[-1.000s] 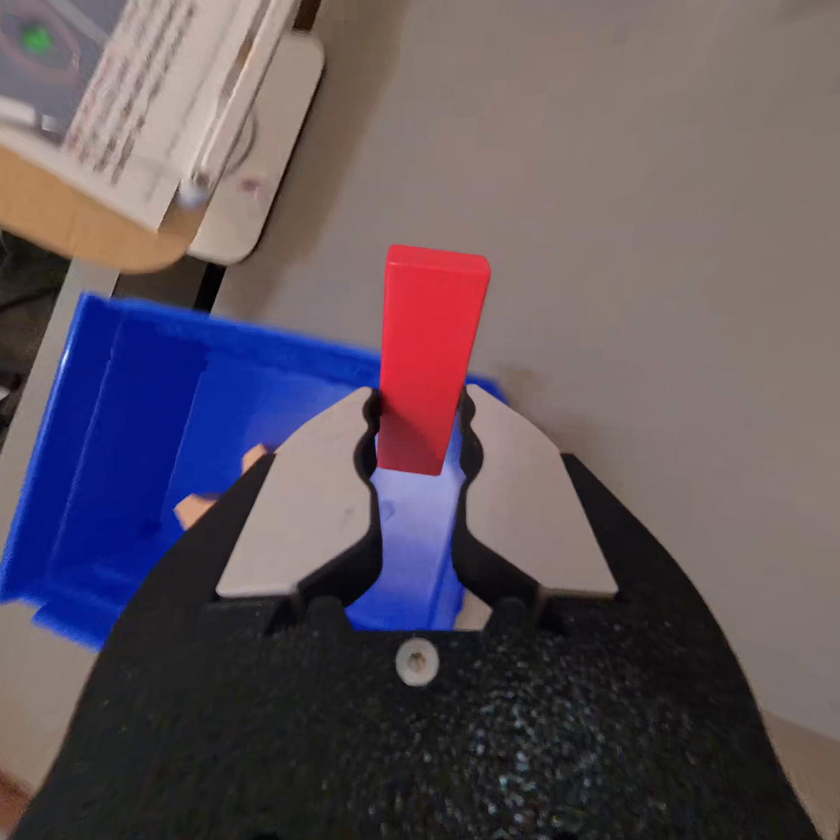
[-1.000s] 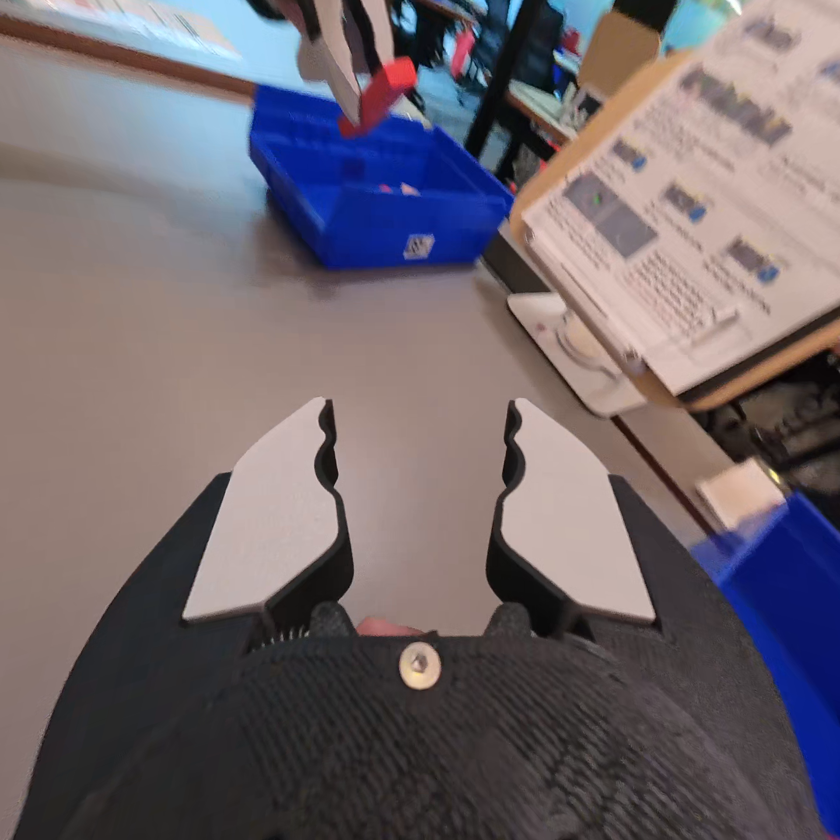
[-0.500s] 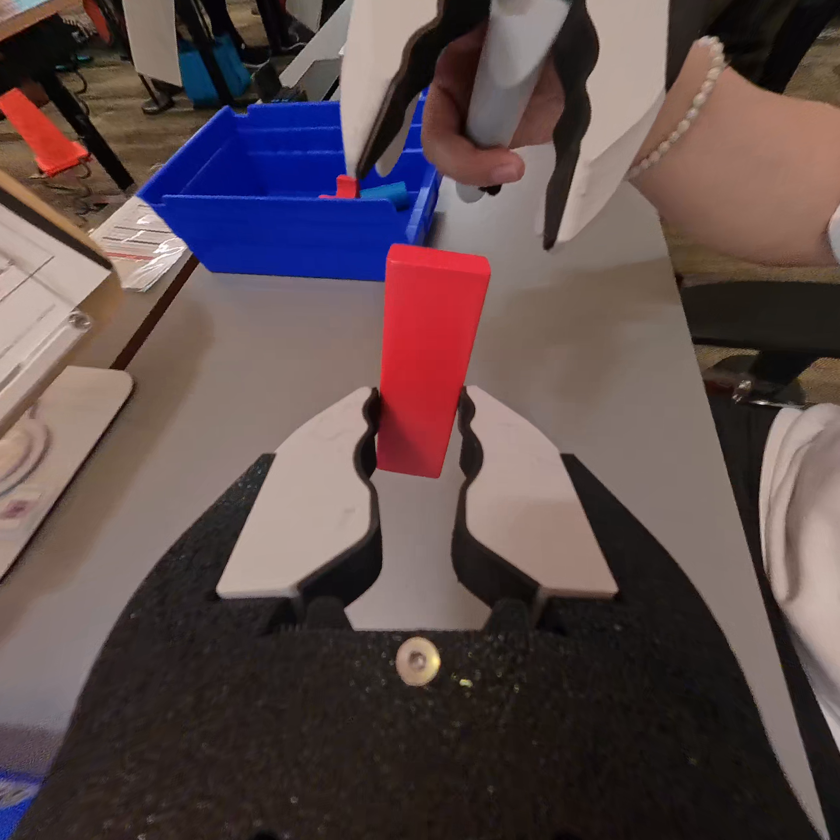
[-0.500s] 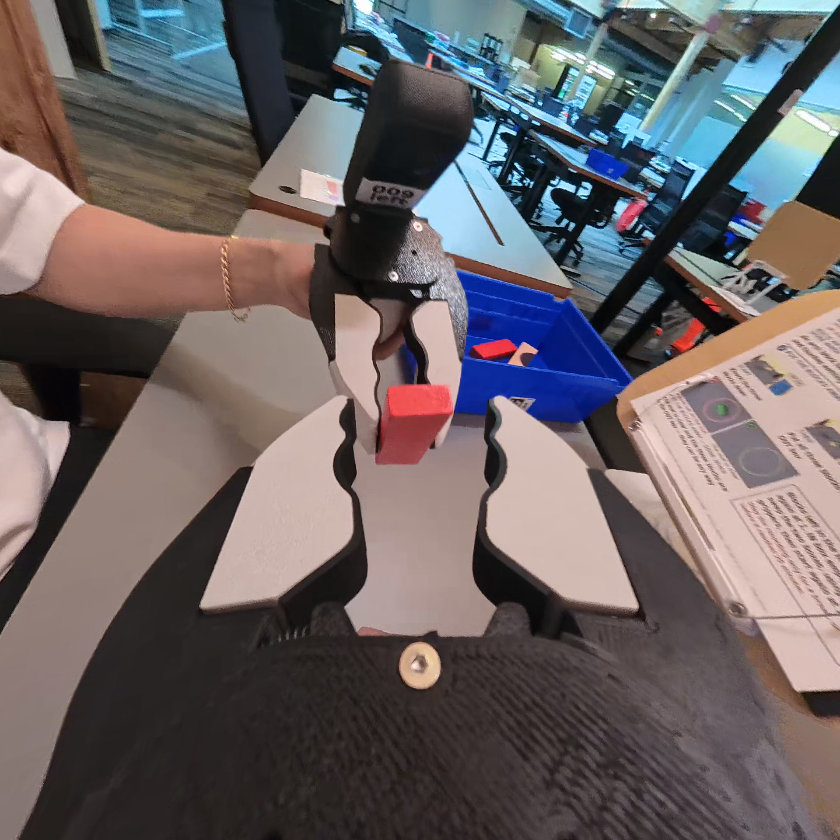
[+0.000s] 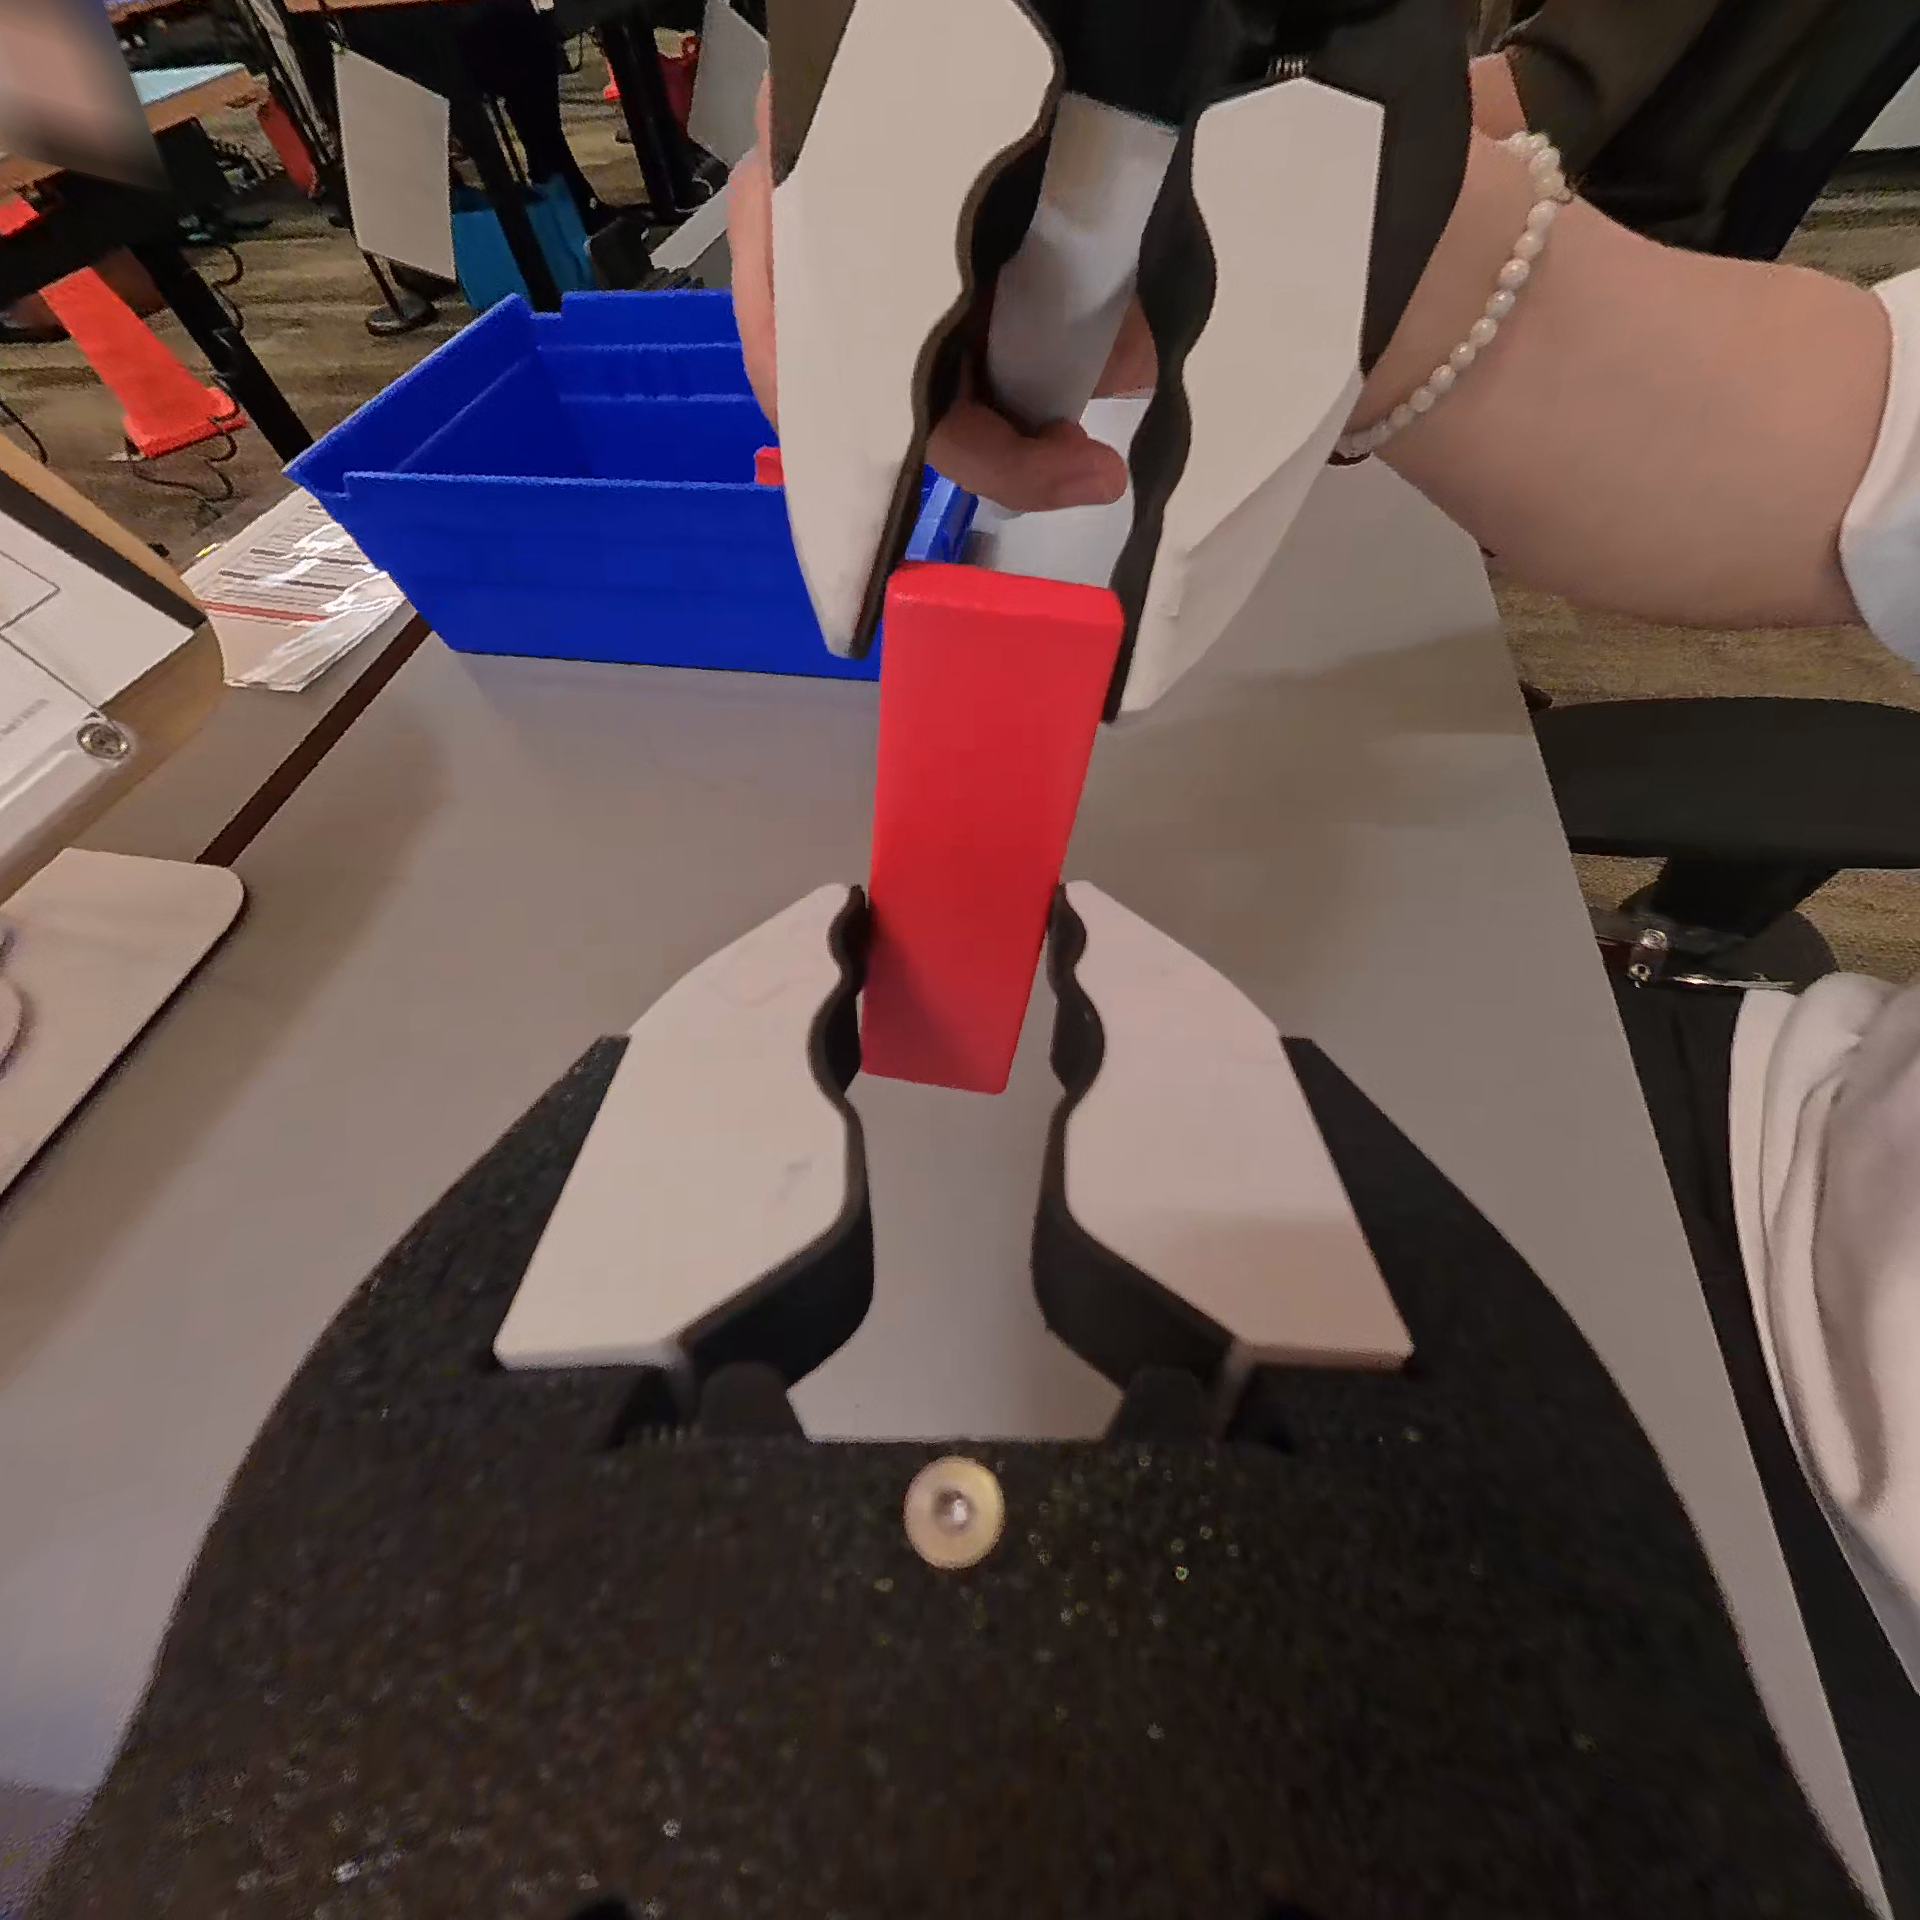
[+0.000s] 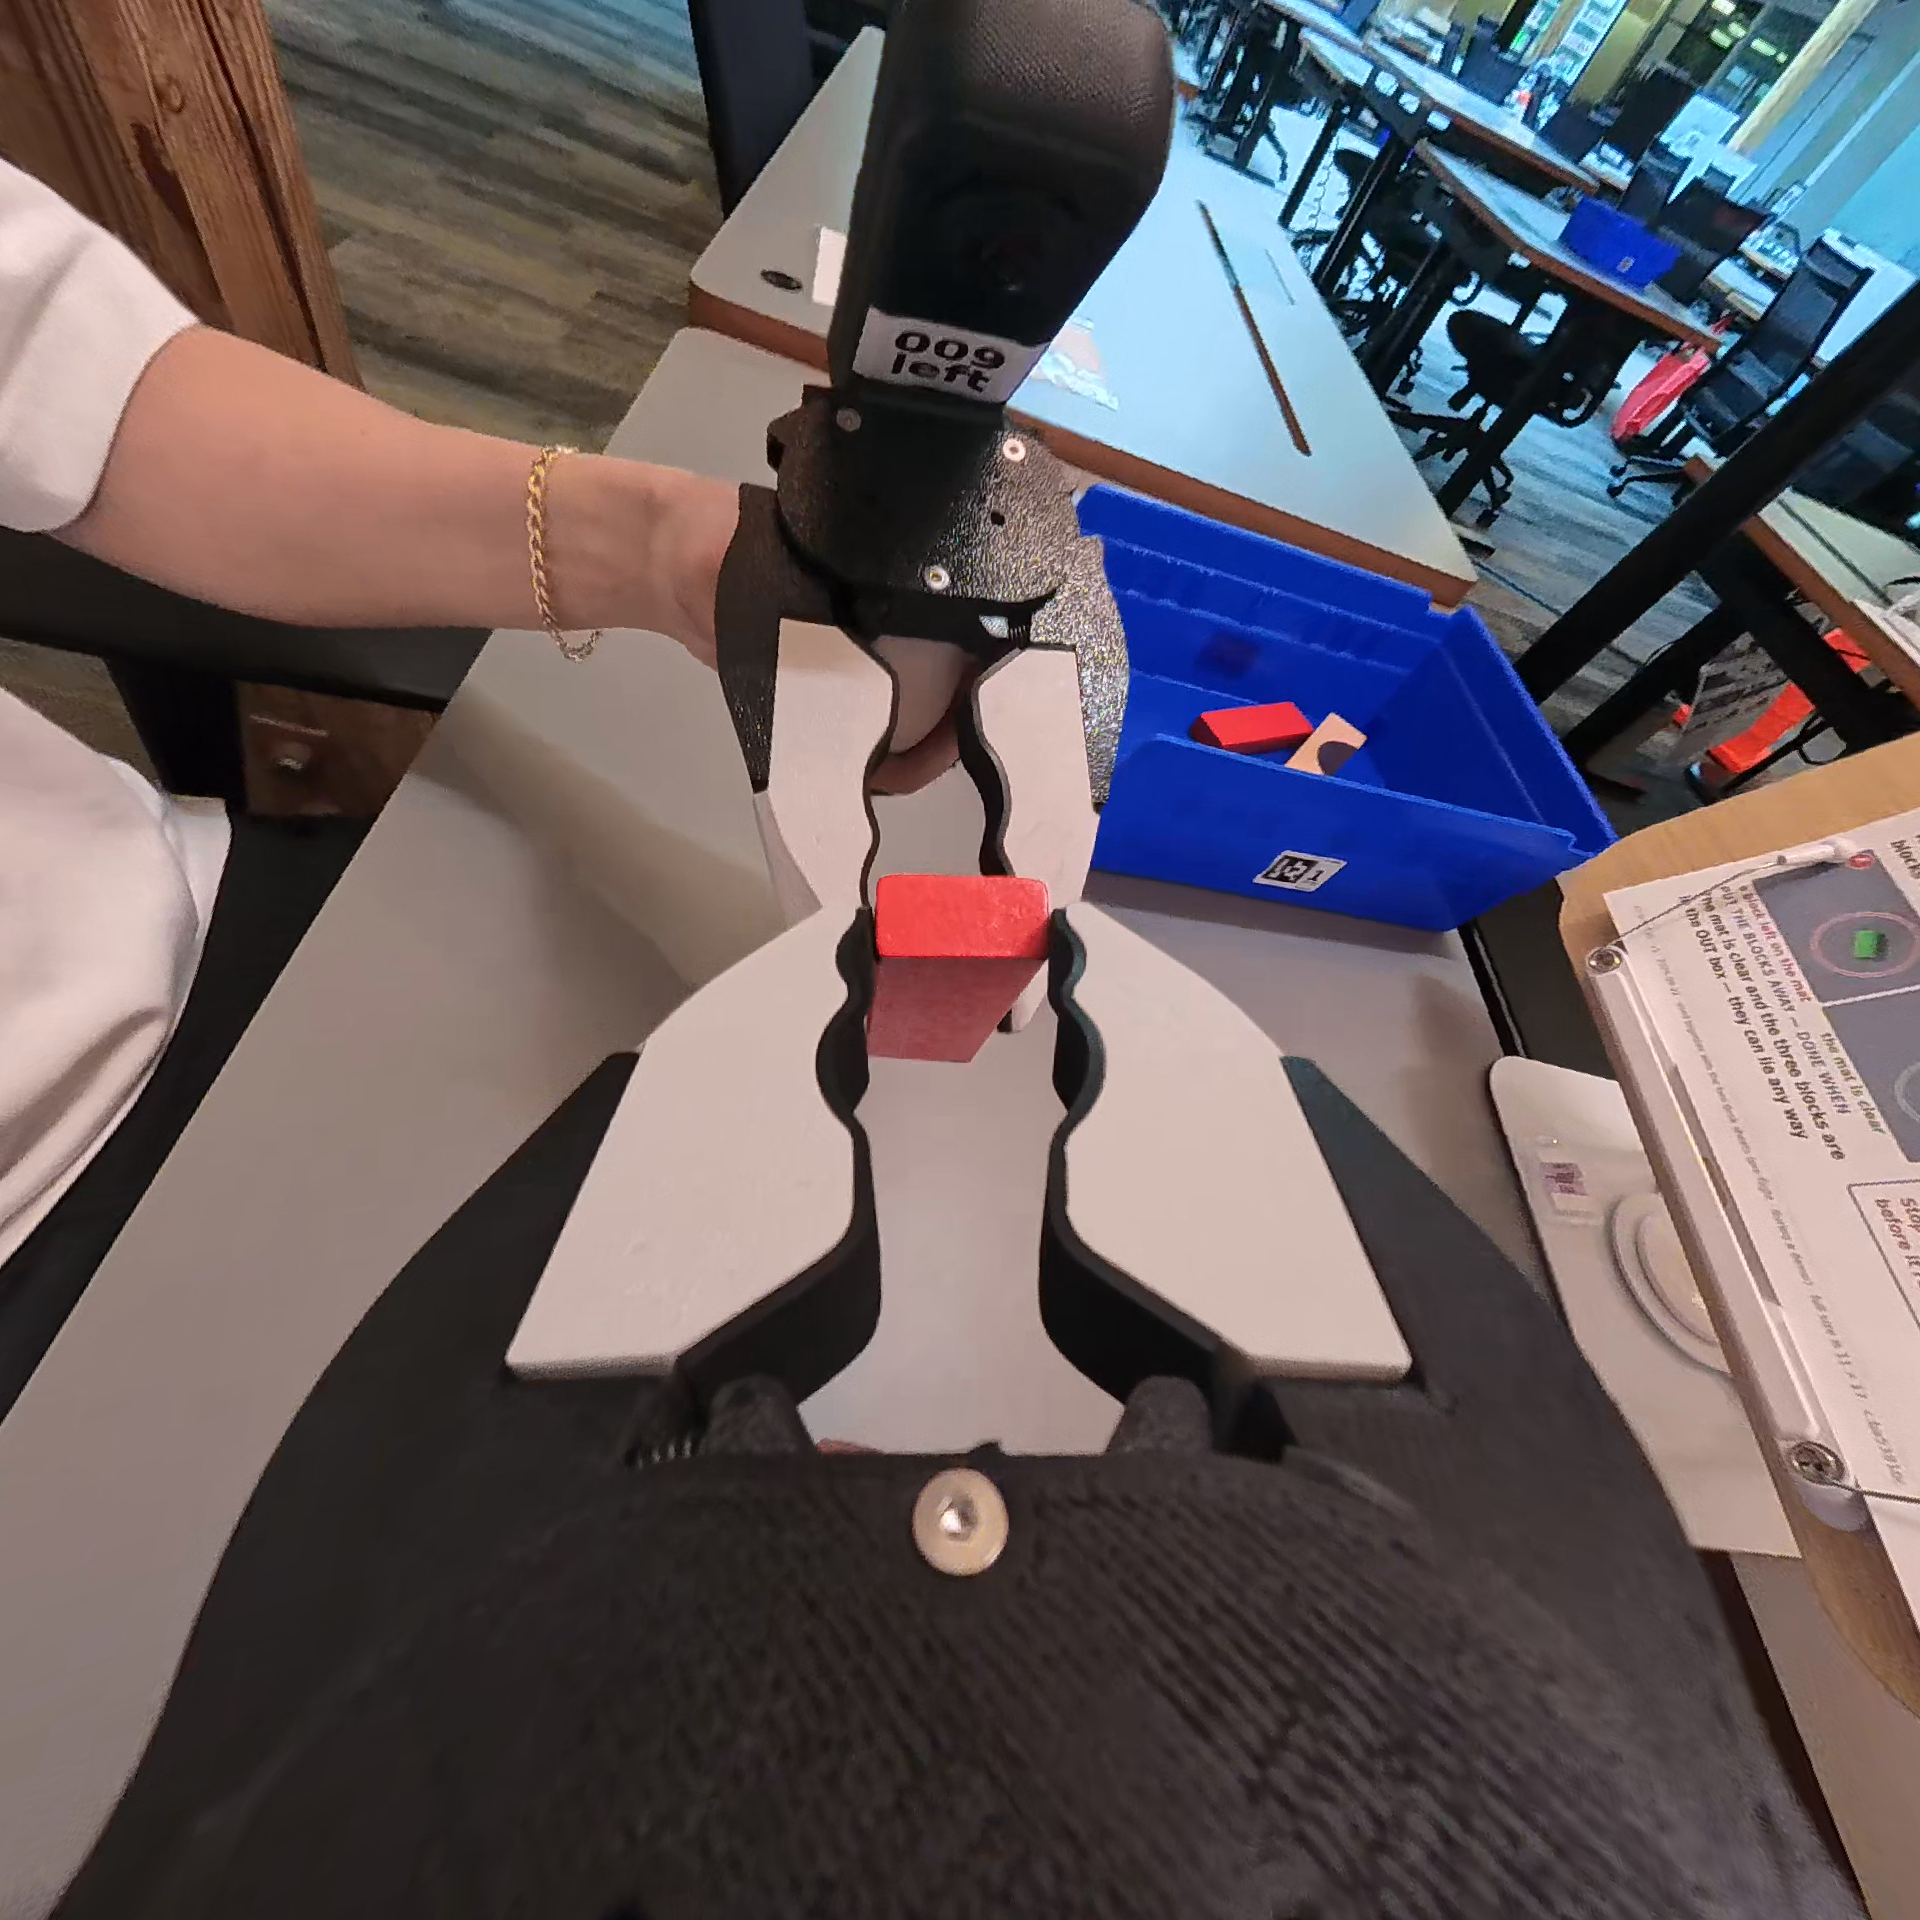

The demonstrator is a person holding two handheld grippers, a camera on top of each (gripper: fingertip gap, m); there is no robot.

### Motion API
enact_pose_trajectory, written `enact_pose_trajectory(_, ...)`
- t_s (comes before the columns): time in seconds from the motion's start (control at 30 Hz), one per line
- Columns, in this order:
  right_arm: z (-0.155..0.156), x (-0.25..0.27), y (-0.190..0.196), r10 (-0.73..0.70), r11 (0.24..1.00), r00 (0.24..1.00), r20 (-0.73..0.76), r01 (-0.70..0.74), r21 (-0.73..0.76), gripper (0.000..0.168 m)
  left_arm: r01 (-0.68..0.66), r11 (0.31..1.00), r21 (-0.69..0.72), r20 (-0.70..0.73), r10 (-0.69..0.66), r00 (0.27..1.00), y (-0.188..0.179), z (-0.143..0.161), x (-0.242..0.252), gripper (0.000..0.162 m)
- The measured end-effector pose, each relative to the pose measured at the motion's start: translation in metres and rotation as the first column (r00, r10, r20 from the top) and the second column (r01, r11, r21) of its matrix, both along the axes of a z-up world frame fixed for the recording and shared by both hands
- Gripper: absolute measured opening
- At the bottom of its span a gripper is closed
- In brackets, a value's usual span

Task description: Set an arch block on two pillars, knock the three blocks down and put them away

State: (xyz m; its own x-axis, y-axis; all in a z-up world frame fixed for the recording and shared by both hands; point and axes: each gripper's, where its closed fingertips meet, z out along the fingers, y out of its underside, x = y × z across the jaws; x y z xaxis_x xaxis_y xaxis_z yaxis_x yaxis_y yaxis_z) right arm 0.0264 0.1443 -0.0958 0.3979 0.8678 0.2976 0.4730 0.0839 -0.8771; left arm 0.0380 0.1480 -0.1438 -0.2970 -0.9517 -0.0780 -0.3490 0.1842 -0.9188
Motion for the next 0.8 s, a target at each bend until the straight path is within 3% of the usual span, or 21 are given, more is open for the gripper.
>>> enact_pose_trajectory(0.13, -0.008, 0.003, 0.001, -0.004, 1.000, 0.998, 0.060, 0.005, -0.024, 0.032, -0.039, 0.999, 0.012, -0.003, 0.039, 0.999, 0.002, -0.007, 0.002, 0.035)
enact_pose_trajectory(0.2, -0.010, 0.015, 0.005, -0.022, 1.000, 0.994, 0.107, 0.023, -0.006, 0.032, -0.105, 0.994, 0.015, 0.014, 0.105, 0.994, 0.010, -0.008, 0.004, 0.071)
enact_pose_trajectory(0.3, -0.012, 0.050, 0.017, -0.074, 0.996, 0.985, 0.156, 0.080, -0.030, 0.032, -0.190, 0.982, 0.025, 0.001, 0.190, 0.982, 0.019, -0.016, -0.001, 0.081)
enact_pose_trajectory(0.53, -0.049, 0.136, 0.056, -0.153, 0.977, 0.959, 0.240, 0.183, -0.109, 0.032, -0.198, 0.980, -0.021, -0.019, 0.197, 0.980, 0.009, -0.035, -0.010, 0.076)
enact_pose_trajectory(0.8, -0.096, 0.162, 0.079, -0.213, 0.948, 0.937, 0.278, 0.266, -0.172, 0.032, -0.171, 0.983, -0.067, -0.052, 0.168, 0.984, -0.003, -0.056, -0.012, 0.073)
